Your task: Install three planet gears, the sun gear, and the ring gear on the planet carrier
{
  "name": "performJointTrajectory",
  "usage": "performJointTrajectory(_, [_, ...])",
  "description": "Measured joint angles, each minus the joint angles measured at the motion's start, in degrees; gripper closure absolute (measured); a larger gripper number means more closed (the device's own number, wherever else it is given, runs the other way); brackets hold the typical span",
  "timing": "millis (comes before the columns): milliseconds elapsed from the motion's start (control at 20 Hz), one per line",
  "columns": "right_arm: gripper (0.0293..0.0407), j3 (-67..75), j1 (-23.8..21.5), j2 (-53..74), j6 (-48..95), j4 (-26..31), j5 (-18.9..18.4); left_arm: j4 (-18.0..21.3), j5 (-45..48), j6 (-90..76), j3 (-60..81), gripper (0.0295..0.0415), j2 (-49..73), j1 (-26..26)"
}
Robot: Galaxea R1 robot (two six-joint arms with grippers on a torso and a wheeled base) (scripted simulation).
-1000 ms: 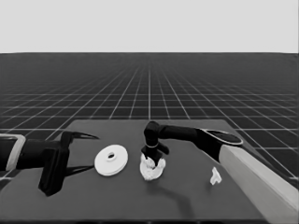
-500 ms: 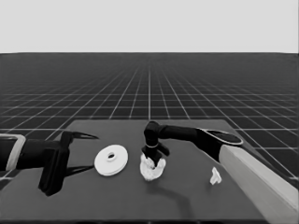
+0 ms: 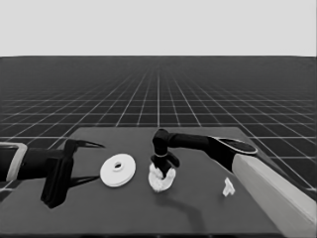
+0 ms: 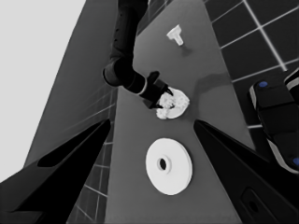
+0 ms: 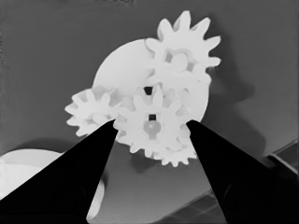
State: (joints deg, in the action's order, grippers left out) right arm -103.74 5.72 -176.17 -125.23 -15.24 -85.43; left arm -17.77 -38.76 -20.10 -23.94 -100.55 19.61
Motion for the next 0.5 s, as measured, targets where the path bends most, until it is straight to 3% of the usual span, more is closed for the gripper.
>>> performJointTrajectory(500, [0.0389,-0.03,0.1,0.03,-6.0,-0.01,0.0,0.0,0.0,0.0,0.0,0.0326,0.0,0.0])
